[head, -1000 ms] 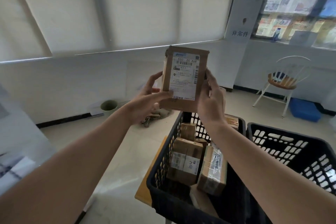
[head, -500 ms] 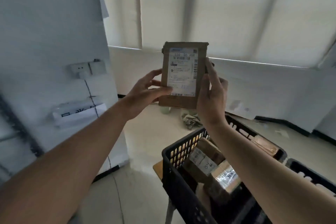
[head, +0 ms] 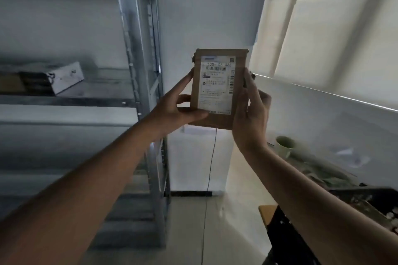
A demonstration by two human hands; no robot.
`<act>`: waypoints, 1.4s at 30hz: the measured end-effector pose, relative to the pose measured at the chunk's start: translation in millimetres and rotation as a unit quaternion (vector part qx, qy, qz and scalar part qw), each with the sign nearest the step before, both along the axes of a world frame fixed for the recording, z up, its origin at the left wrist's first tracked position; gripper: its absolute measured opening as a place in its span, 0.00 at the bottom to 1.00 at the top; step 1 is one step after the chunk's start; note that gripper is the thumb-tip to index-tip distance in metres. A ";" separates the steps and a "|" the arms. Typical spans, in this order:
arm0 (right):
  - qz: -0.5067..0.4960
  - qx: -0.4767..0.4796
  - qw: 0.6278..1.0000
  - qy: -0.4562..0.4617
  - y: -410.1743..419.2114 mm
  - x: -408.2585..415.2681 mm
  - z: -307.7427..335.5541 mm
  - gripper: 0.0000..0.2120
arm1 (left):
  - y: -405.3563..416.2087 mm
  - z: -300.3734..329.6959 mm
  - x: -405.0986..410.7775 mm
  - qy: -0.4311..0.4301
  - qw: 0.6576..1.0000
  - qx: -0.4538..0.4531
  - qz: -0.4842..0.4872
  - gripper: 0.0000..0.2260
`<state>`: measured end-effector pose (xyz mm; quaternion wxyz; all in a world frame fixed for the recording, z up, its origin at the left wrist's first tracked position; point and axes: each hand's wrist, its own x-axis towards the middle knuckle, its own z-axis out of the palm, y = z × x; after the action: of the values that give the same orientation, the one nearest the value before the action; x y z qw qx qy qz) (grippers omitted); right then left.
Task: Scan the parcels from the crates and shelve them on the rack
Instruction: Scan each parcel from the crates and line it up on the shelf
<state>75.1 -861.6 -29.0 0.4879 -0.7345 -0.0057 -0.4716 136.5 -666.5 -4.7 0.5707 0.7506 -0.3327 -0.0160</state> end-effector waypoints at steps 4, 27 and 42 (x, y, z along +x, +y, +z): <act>0.051 0.021 0.998 -0.003 80.3 22.6 3.3 0.22 | 83.6 5.9 1.1 -0.024 0.998 0.059 0.008 0.62; 0.140 0.014 0.978 0.155 371.1 197.4 34.2 0.22 | 380.6 8.1 145.6 -0.054 0.976 0.109 0.181 0.58; 0.187 0.051 0.955 0.226 375.3 366.5 35.8 0.19 | 392.0 38.6 302.3 -0.076 0.959 0.205 0.178 0.41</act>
<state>441.6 -486.3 6.8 0.5926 -0.7820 -0.0082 -0.1932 438.8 -274.5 33.9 0.3715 0.8976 -0.2251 0.0750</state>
